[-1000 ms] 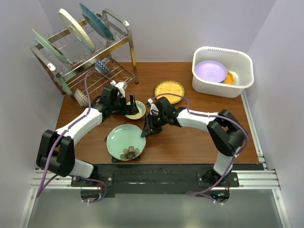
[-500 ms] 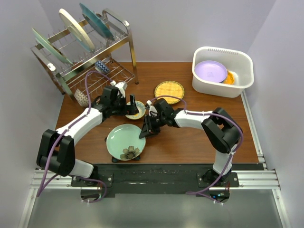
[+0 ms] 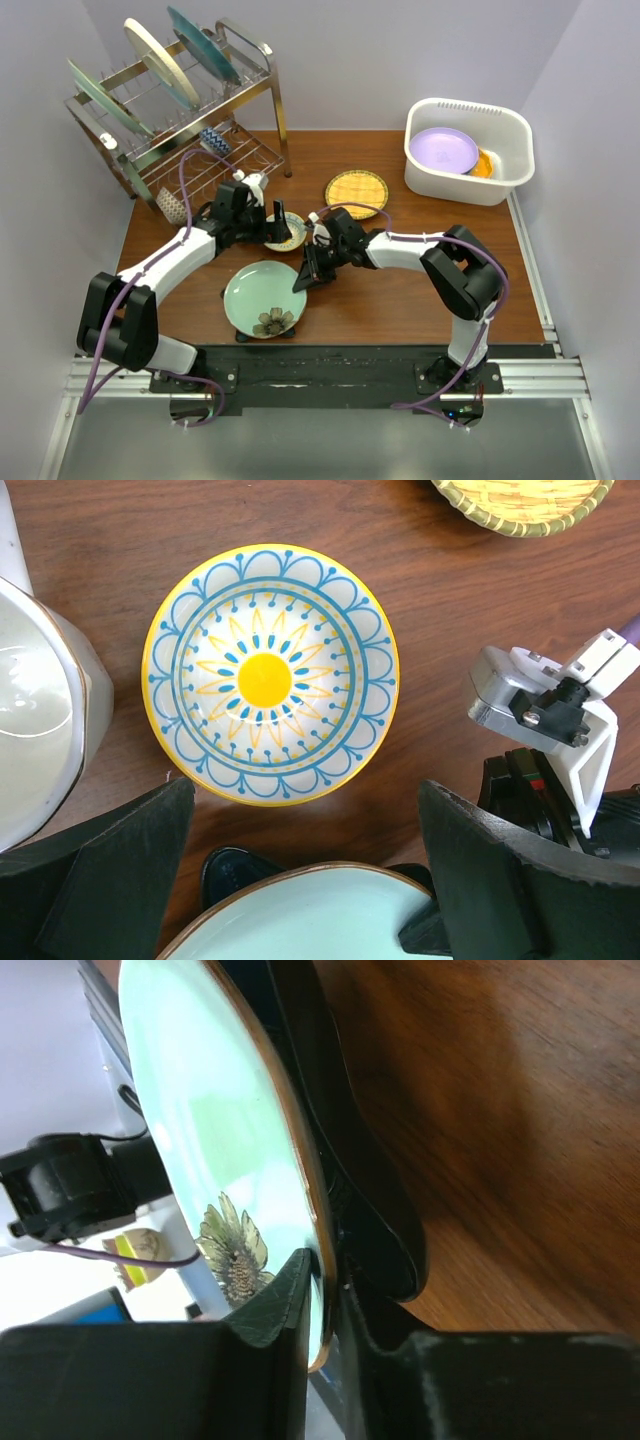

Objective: Place the plates into the plastic bin on the countertop
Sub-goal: Pick up the plate at the center of the board.

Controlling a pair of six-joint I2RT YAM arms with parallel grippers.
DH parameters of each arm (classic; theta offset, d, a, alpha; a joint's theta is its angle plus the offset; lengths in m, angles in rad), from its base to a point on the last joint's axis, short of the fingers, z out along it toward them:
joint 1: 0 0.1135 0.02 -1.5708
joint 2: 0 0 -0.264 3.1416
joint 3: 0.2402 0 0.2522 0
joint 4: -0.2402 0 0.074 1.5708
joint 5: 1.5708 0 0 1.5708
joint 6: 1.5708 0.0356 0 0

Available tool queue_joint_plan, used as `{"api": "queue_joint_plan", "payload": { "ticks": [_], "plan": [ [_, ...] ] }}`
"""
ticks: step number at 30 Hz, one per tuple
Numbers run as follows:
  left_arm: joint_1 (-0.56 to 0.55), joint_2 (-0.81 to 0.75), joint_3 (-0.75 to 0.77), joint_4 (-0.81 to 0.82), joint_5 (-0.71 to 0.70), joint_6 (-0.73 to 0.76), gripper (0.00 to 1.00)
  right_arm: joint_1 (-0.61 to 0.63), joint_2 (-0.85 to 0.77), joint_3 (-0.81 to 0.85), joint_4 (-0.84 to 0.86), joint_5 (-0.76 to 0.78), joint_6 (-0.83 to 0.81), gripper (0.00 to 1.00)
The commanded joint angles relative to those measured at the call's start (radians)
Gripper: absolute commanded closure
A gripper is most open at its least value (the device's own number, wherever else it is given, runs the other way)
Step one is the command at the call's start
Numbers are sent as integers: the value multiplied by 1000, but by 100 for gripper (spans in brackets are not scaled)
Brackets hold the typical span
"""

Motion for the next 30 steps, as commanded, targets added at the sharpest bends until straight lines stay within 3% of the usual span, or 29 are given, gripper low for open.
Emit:
{"api": "queue_joint_plan", "payload": {
  "ticks": [1, 14, 30],
  "plan": [
    [4, -37, -4, 7, -13, 15, 2, 4, -6, 5, 26, -36, 5, 89],
    [6, -148, -39, -22, -53, -24, 2, 4, -32, 75, -39, -59, -49, 97],
    [3, -30, 0, 90, 48, -35, 2, -45, -185, -11, -72, 33, -68, 99]
  ]
}}
